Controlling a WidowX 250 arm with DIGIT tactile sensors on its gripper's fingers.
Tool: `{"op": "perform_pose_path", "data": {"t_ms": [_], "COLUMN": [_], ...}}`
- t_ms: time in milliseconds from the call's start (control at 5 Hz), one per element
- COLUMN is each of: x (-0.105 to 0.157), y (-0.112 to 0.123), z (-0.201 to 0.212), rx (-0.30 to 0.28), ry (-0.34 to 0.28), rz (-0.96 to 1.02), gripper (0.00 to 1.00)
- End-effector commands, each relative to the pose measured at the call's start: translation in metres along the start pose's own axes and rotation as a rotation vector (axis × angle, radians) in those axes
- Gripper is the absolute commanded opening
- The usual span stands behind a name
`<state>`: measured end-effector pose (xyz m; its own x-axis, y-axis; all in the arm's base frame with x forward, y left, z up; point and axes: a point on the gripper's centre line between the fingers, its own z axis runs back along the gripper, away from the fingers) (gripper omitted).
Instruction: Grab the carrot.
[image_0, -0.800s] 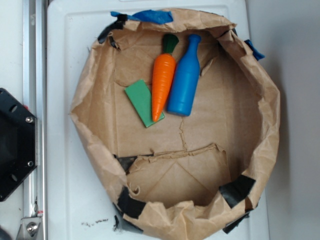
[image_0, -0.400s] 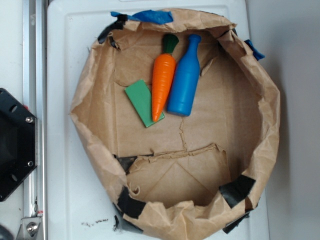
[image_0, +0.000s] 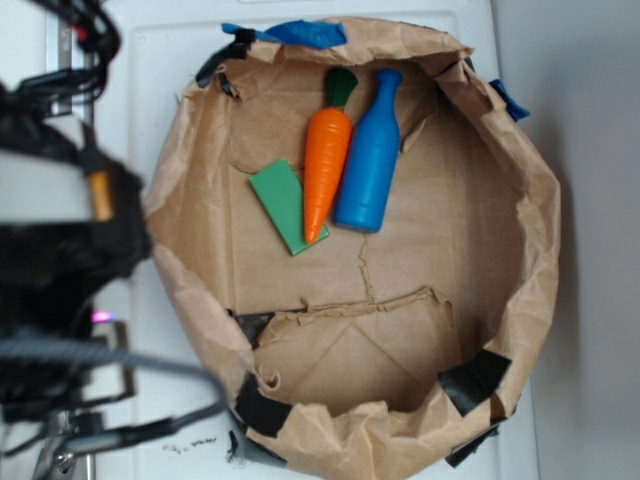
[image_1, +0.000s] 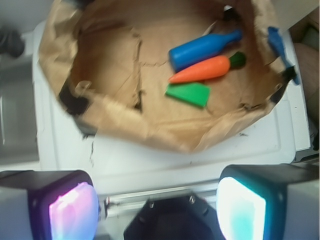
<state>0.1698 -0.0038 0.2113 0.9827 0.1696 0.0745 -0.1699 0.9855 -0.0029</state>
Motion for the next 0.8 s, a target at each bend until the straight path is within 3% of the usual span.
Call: {"op": "perform_pose_path", "data": {"t_ms": [0,200,400,600], "x": [0.041,0.062,0.073,0.077], "y": [0.015,0.022,0.030,0.036], "z": [-0.012,-0.029,-0.042,-0.049], "rx": [-0.016,0.017,0.059,0.060], "ry": [-0.123,-0.107,-0.096,-0.124], "rz": [0.279,0.470,0.560,0.582], "gripper": [1.00,1.00,1.00,1.00]}}
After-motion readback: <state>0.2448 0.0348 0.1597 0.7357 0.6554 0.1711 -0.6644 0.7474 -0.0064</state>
